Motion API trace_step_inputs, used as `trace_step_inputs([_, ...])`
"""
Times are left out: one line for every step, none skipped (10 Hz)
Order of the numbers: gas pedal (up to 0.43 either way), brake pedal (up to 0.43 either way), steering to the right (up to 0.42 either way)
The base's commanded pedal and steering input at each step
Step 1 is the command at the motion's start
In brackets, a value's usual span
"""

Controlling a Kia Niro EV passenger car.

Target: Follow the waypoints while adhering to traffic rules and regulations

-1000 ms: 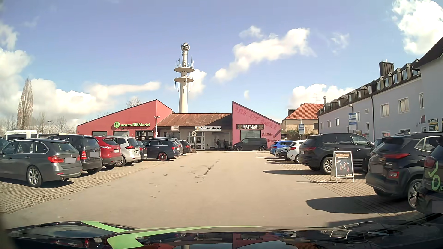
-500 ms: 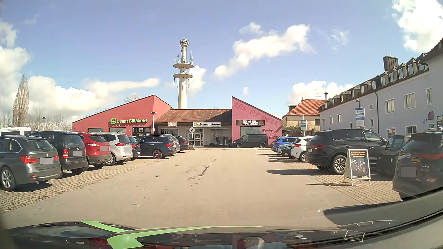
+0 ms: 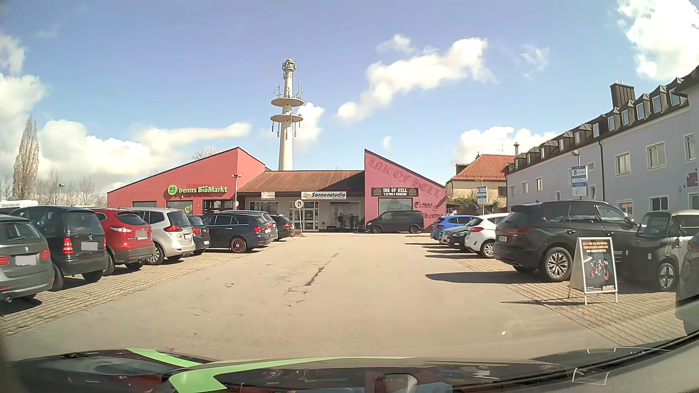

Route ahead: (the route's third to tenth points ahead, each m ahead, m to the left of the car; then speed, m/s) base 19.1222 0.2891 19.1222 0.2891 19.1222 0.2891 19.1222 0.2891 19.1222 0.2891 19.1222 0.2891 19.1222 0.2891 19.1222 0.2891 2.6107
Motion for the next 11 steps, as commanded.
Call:
trace_step_inputs([0.047, 0.000, 0.008])
trace_step_inputs([0.047, 0.000, 0.008])
trace_step_inputs([0.047, 0.000, 0.009])
trace_step_inputs([0.047, 0.000, 0.009])
trace_step_inputs([0.047, 0.000, 0.009])
trace_step_inputs([0.047, 0.000, 0.009])
trace_step_inputs([0.047, 0.000, 0.008])
trace_step_inputs([0.047, 0.000, 0.005])
trace_step_inputs([0.047, 0.000, 0.004])
trace_step_inputs([0.047, 0.000, 0.004])
trace_step_inputs([0.047, 0.000, 0.003])
